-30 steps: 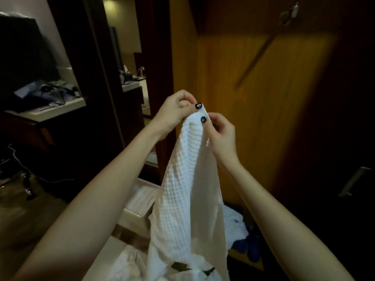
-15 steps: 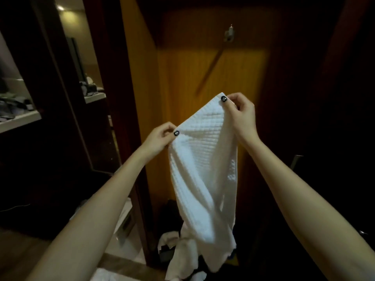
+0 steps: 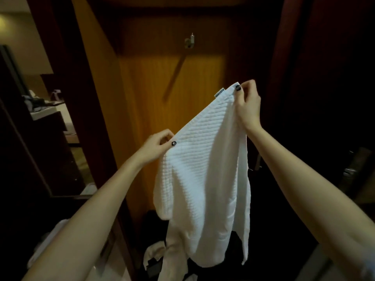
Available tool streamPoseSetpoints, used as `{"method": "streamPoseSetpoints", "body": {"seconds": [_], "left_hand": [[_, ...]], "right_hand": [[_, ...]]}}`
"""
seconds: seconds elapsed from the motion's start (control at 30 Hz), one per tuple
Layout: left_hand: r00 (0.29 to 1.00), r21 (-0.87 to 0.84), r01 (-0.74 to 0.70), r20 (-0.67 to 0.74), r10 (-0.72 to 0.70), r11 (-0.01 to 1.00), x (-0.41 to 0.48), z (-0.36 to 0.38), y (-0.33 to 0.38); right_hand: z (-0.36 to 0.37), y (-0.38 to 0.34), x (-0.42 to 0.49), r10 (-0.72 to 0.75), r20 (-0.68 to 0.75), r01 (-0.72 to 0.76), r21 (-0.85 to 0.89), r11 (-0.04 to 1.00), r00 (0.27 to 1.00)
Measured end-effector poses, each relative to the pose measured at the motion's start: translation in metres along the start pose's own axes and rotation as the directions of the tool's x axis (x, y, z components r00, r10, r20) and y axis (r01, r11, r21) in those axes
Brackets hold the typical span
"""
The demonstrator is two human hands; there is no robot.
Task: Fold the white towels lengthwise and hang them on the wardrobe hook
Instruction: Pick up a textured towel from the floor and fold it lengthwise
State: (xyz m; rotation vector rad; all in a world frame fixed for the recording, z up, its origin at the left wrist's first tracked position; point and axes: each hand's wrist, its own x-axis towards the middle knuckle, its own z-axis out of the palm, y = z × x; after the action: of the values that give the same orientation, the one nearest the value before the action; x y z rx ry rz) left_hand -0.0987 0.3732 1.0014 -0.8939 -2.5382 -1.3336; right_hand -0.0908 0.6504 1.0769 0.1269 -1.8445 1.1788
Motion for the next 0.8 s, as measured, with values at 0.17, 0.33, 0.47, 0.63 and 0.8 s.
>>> {"method": "streamPoseSetpoints", "body": {"seconds": [0.17, 0.33, 0.47, 0.63, 0.8], "left_hand": [[0.975, -0.222, 0.052, -0.202, -0.098, 0.974, -0.003, 0.031, -0.01], [0.949, -0.458, 0.045, -0.258, -0.181, 0.888, 0.01, 0.043, 0.013], [0.95, -0.441, -0.005, -0.283, -0.134, 0.897, 0.028, 0.05, 0.032], [0.89, -0.621, 0.041, -0.334, -0.311, 0.783, 0.035, 0.059, 0.039], [0.845, -0.692, -0.082, -0.43, -0.318, 0.717, 0.033, 0.063, 0.059]], "right_hand": [[-0.015, 0.018, -0.033, 0.067, -0.104, -0.072, -0.047, 0.996, 0.992], [-0.031, 0.032, -0.073, 0.072, -0.075, -0.078, -0.073, 0.994, 0.995], [-0.028, 0.029, -0.107, -0.008, 0.032, 0.009, -0.031, 0.999, 0.999], [-0.02, 0.012, -0.136, -0.139, 0.133, 0.147, -0.057, 0.987, 0.981], [-0.005, 0.008, -0.159, -0.067, 0.262, 0.118, -0.187, 0.975, 0.963]]}}
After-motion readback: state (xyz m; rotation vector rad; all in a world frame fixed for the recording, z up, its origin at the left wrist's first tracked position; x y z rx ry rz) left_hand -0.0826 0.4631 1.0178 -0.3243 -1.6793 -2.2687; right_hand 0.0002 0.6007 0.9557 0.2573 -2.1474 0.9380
